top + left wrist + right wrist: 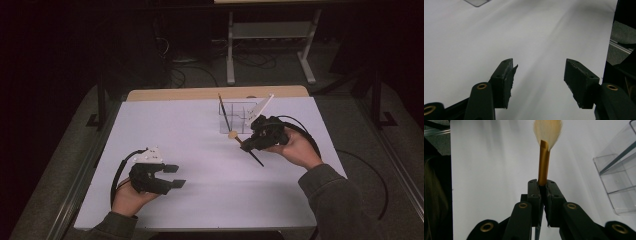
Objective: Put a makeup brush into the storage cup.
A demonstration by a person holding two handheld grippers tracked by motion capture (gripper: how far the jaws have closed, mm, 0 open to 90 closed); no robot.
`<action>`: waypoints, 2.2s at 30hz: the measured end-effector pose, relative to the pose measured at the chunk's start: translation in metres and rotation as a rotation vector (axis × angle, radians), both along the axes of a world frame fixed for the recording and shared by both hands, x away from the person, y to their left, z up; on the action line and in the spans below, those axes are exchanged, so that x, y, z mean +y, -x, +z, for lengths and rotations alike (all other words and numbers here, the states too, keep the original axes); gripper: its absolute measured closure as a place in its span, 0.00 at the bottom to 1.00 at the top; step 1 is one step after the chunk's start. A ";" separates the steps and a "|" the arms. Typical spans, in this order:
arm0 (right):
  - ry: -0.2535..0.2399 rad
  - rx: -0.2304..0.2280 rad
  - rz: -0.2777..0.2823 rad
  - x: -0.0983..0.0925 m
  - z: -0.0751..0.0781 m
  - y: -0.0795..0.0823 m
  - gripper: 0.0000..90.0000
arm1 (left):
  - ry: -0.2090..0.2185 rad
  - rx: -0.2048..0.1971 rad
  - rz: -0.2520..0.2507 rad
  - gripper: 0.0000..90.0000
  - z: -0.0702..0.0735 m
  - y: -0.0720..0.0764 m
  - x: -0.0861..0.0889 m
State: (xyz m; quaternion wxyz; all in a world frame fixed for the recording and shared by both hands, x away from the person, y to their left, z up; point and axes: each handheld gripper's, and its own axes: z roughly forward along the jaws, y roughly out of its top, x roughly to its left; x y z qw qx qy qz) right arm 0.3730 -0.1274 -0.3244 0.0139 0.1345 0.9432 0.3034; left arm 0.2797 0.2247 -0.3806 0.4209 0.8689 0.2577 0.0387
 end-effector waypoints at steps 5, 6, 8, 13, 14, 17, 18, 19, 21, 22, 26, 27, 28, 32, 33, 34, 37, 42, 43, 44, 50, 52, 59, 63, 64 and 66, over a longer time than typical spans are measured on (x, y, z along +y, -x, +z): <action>-0.008 0.000 -0.020 -0.004 0.002 -0.003 0.92 | 0.006 0.002 0.016 0.42 -0.001 0.000 0.003; -0.006 -0.005 -0.022 -0.004 0.002 -0.003 0.92 | 0.005 0.001 0.018 0.41 -0.001 0.000 0.004; -0.007 -0.002 -0.033 -0.006 0.003 -0.005 0.92 | 0.005 -0.003 0.022 0.40 -0.002 0.000 0.005; -0.016 0.001 -0.042 -0.007 0.005 -0.008 0.92 | 0.011 0.002 0.023 0.40 -0.002 0.000 0.008; -0.014 -0.004 -0.043 -0.007 0.005 -0.009 0.92 | 0.012 0.002 0.026 0.40 -0.002 0.000 0.009; -0.022 -0.001 -0.044 -0.007 0.007 -0.012 0.92 | 0.015 0.001 0.027 0.39 -0.002 0.000 0.010; -0.019 0.000 -0.051 -0.008 0.008 -0.012 0.92 | 0.015 0.002 0.027 0.39 -0.002 -0.001 0.011; -0.022 -0.005 -0.045 -0.008 0.008 -0.014 0.92 | 0.016 0.004 0.031 0.39 -0.002 -0.001 0.011; -0.024 -0.004 -0.052 -0.009 0.010 -0.015 0.92 | 0.021 0.006 0.031 0.39 -0.003 -0.001 0.011; -0.024 -0.007 -0.054 -0.010 0.011 -0.016 0.92 | 0.016 0.006 0.026 0.39 -0.003 -0.002 0.012; -0.028 -0.007 -0.063 -0.012 0.013 -0.019 0.92 | 0.026 0.011 0.034 0.39 -0.003 -0.001 0.013; -0.026 -0.008 -0.069 -0.012 0.014 -0.020 0.92 | 0.024 0.011 0.033 0.39 -0.003 -0.001 0.014; -0.025 -0.005 -0.070 -0.013 0.015 -0.021 0.92 | 0.021 0.008 0.031 0.39 -0.003 -0.001 0.014; -0.026 -0.012 -0.070 -0.013 0.017 -0.025 0.92 | 0.028 0.008 0.036 0.38 -0.003 -0.001 0.015; -0.025 -0.010 -0.076 -0.013 0.018 -0.026 0.92 | 0.027 0.008 0.036 0.38 -0.003 -0.001 0.016; -0.028 -0.010 -0.075 -0.013 0.019 -0.027 0.92 | 0.028 0.009 0.037 0.38 -0.003 -0.001 0.016; -0.025 -0.012 -0.081 -0.013 0.021 -0.030 0.92 | 0.025 0.012 0.036 0.38 -0.003 -0.001 0.016; -0.026 -0.014 -0.085 -0.012 0.025 -0.034 0.92 | 0.029 0.019 0.031 0.38 -0.005 -0.001 0.016; -0.024 -0.015 -0.085 -0.012 0.026 -0.036 0.92 | 0.029 0.019 0.032 0.38 -0.005 -0.001 0.016; -0.027 -0.019 -0.086 -0.012 0.026 -0.037 0.92 | 0.030 0.017 0.033 0.38 -0.005 -0.001 0.016; -0.022 -0.030 -0.088 -0.011 0.030 -0.044 0.92 | 0.034 0.015 0.035 0.38 -0.005 -0.001 0.017; -0.025 -0.022 -0.099 -0.010 0.032 -0.045 0.92 | 0.033 0.014 0.032 0.38 -0.005 -0.001 0.017; -0.029 -0.028 -0.106 -0.009 0.035 -0.052 0.92 | 0.034 0.012 0.034 0.37 -0.004 -0.001 0.018; -0.028 -0.028 -0.114 -0.008 0.038 -0.055 0.92 | 0.041 0.010 0.039 0.37 -0.004 -0.001 0.020; -0.030 -0.032 -0.112 -0.008 0.038 -0.056 0.92 | 0.042 0.007 0.039 0.37 -0.004 -0.001 0.020; -0.034 -0.035 -0.117 -0.008 0.039 -0.058 0.92 | 0.045 0.008 0.040 0.37 -0.004 -0.001 0.021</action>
